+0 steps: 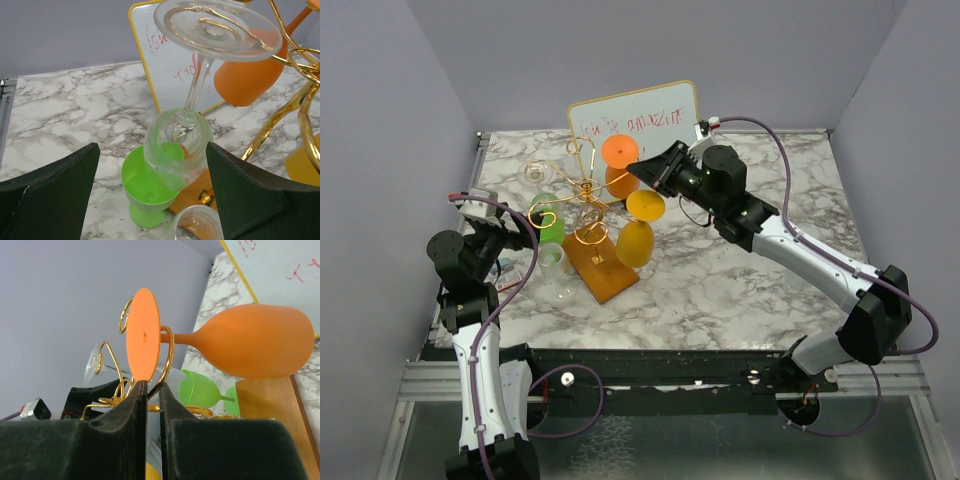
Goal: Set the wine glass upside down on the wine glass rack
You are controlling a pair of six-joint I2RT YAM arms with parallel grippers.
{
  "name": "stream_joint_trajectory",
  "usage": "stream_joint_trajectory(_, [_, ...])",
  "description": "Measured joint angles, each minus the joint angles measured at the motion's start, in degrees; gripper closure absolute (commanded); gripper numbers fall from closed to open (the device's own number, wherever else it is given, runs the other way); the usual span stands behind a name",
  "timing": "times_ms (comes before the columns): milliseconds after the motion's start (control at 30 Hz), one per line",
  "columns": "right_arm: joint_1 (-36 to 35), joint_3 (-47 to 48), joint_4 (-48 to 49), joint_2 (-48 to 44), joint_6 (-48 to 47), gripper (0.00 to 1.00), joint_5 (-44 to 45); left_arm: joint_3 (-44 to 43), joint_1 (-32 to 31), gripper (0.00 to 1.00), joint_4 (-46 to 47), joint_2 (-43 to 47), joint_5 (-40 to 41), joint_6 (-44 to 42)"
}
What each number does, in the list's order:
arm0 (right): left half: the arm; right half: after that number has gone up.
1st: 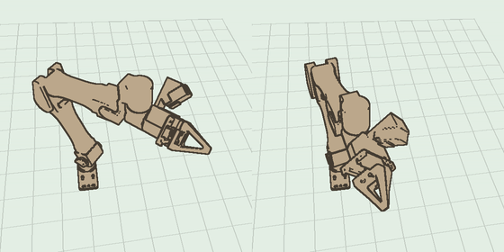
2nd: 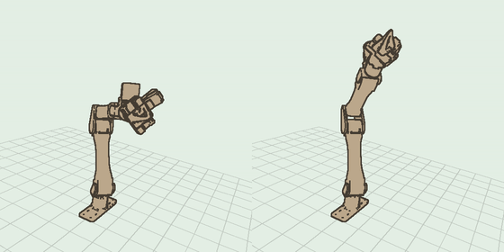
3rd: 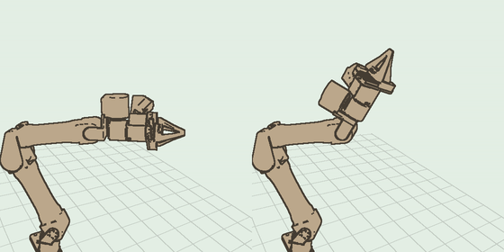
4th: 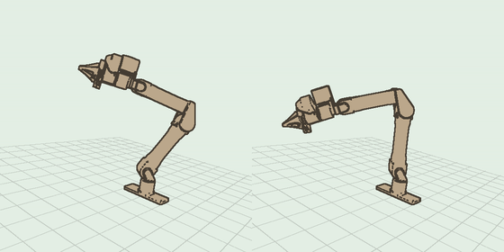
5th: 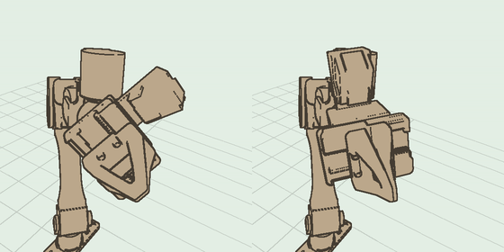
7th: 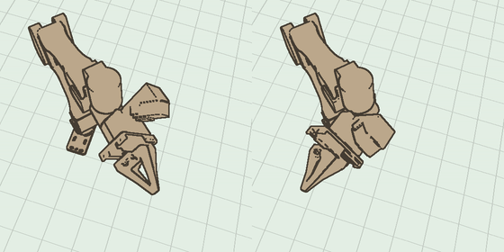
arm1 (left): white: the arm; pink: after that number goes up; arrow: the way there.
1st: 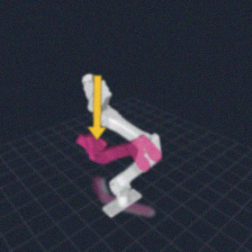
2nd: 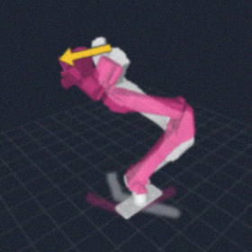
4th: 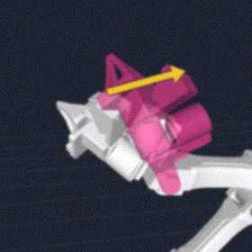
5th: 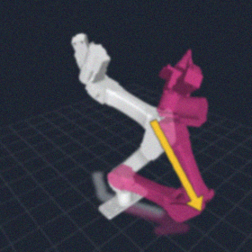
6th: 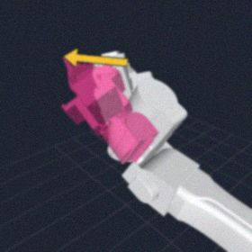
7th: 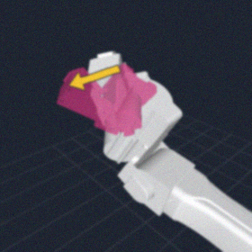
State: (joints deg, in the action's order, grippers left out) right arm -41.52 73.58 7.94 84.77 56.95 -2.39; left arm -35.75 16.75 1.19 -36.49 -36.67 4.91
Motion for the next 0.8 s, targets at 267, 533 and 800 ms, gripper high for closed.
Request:
stream_joint_trajectory(267, [-0.17, 0.02, -1.31, -0.79, -0.92, 0.99, 3.96, 0.22, -0.68, 0.12, 0.42, 0.0, -1.68, 0.02])
stream_joint_trajectory(533, [-0.17, 0.02, -3.02, -1.64, -2.93, 0.99, 7.1, 0.52, -0.92, 0.12, 0.48, 0.0, -1.68, 0.02])
stream_joint_trajectory(800, [-0.15, 0.22, -3.89, -2.51, -4.79, 0.99, 8.59, 0.63, -1.14, 0.12, 0.46, 0.0, -1.68, 0.02])
